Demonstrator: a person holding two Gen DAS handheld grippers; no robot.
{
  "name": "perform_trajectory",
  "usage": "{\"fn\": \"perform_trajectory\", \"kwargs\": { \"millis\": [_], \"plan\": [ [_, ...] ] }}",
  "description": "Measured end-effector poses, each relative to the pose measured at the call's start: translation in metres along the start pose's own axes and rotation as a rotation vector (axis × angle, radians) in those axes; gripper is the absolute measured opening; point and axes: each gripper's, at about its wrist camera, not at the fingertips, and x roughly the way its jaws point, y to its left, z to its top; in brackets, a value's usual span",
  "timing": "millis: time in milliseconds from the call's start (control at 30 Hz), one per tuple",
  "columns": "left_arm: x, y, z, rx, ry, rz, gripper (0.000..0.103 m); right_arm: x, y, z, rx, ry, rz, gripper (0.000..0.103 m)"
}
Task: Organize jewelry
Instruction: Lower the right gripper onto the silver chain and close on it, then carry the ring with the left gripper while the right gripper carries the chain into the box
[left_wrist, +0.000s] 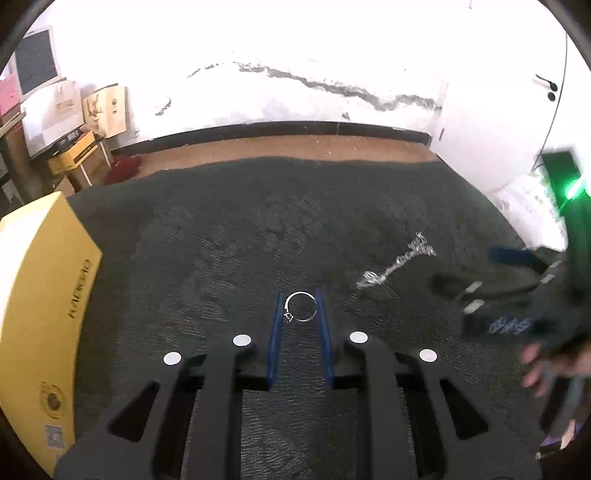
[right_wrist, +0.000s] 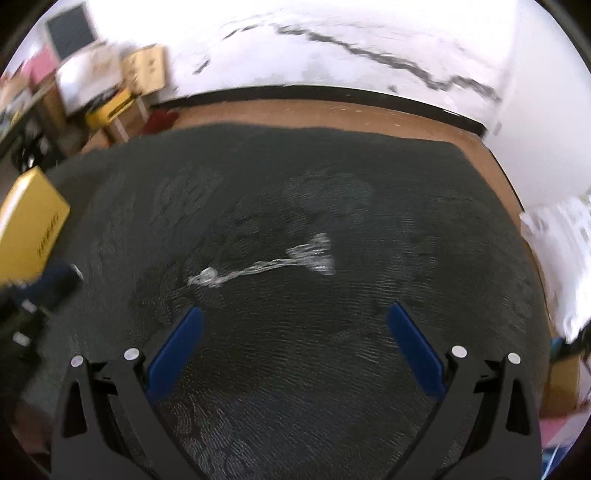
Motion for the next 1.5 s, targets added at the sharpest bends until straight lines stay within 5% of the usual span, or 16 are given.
{"fn": "perform_trajectory", "kwargs": {
  "millis": [367,600,1000,1200,1267,1500],
  "plan": [
    [-0.015,0.039,0.008,-0.099,-0.013,-0.026,0.018,0.045,0.052,-0.002,-0.166,-0.027,-0.101,0.097],
    [-0.020,0.054,0.006,-0.138,0.004,-0.057,0.018,0.065,0.016,0.009,-0.024,-0.026,-0.001,0.098],
    [-0.019,0.062,0.010,-0.170,0.018,-0.073,0.018,0.063,0.002,0.011,-0.084,-0.019,0.043,0.095],
    [-0.018,0.058,0.010,-0.171,0.017,-0.077,0.018,0.056,0.002,0.014,-0.101,-0.025,0.041,0.064],
    [-0.018,0.058,0.010,-0.167,0.016,-0.075,0.018,0.053,0.011,0.014,-0.131,-0.033,0.048,0.046],
    [-0.016,0.061,0.010,-0.175,0.021,-0.073,0.018,0.053,0.024,0.019,-0.143,-0.013,0.073,0.020]
  ]
}}
